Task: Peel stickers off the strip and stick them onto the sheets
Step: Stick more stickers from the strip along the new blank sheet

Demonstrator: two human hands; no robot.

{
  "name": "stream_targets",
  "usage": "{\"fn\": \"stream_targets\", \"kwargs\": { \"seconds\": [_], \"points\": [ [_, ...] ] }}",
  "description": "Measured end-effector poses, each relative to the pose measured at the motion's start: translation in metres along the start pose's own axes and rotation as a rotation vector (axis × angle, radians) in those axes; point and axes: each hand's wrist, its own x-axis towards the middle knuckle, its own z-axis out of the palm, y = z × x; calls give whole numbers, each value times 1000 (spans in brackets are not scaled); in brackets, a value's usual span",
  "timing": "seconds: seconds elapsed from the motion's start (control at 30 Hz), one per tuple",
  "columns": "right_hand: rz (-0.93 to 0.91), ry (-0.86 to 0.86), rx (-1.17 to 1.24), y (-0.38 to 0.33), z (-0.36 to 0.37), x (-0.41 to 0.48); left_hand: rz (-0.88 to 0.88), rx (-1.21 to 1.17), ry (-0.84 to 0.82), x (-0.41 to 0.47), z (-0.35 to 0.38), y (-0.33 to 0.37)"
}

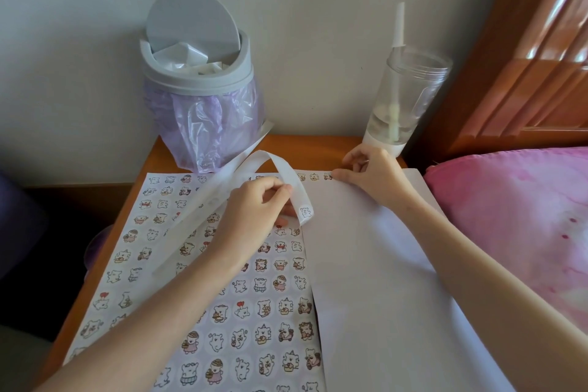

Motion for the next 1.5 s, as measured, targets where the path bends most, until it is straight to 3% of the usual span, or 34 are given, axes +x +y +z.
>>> {"fn": "stream_targets", "kwargs": {
  "seconds": [0.53, 0.9, 1.03, 1.23, 1.4, 1.5],
  "points": [
    [-15, 67, -43, 1, 2, 0, -12, 5, 10, -1, 0, 2],
    [21, -42, 35, 4, -3, 0, -53, -3, 14, 0, 0, 4],
    [-29, -12, 161, -19, -3, -18, -83, -93, 15, 3, -3, 11],
    [-204, -215, 224, -63, 4, -54, -35, -176, 87, 7, -11, 19],
    [-180, -131, 411, -69, 0, -58, 4, -185, 116, 5, -11, 26],
    [-186, -125, 389, -70, 0, -57, 25, -190, 124, 5, -9, 29]
  ]
}}
